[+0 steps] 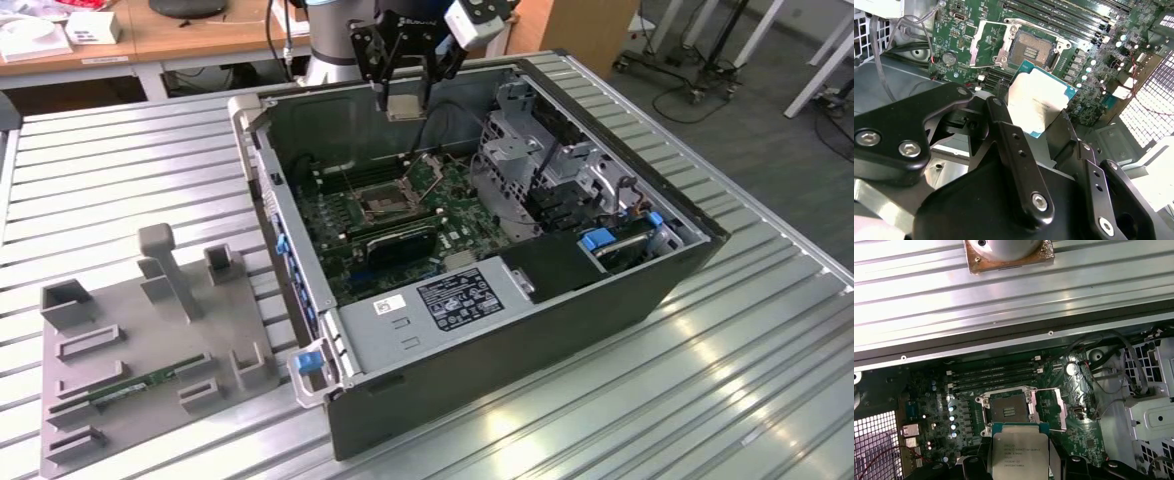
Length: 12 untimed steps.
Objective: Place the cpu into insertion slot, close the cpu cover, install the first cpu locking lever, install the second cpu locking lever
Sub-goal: 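Place the cpu into insertion slot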
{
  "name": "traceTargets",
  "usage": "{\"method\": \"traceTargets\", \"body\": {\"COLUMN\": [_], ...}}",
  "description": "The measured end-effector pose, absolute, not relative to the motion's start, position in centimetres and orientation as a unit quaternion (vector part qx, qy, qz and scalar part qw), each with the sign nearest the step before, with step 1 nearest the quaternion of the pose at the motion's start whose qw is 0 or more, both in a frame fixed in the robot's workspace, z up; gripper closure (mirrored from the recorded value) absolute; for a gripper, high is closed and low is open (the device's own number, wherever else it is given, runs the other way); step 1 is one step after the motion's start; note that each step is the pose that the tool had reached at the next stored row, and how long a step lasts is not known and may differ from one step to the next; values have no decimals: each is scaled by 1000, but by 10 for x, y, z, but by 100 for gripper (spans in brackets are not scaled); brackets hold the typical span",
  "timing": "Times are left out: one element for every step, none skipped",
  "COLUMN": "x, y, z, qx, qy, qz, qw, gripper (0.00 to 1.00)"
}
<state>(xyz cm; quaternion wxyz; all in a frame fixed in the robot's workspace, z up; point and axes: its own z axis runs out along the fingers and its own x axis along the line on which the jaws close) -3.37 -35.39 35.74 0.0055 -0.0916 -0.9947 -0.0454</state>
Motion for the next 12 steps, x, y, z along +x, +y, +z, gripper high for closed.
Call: {"method": "traceTargets", "body": {"x": [-34, -34, -34, -34, -34, -34, -34, -34, -34, -34, -34, -34], "y": [-354, -354, -354, -354, -354, -354, -354, -354, -354, -354, -354, -354], "z": [357, 357, 357, 357, 357, 357, 357, 357, 357, 357, 357, 357], "qx": [-92, -92, -92, -92, -92, -93, -94, -96, -99, -101, -101, -101], "qy": [-995, -995, -995, -995, -995, -995, -994, -994, -994, -994, -994, -994], "qz": [-45, -45, -45, -45, -45, -45, -45, -45, -45, -45, -45, -45], "qw": [6, 6, 6, 6, 6, 5, 5, 5, 5, 5, 5, 5], "gripper": [46, 46, 46, 46, 46, 46, 46, 46, 46, 46, 46, 46]}}
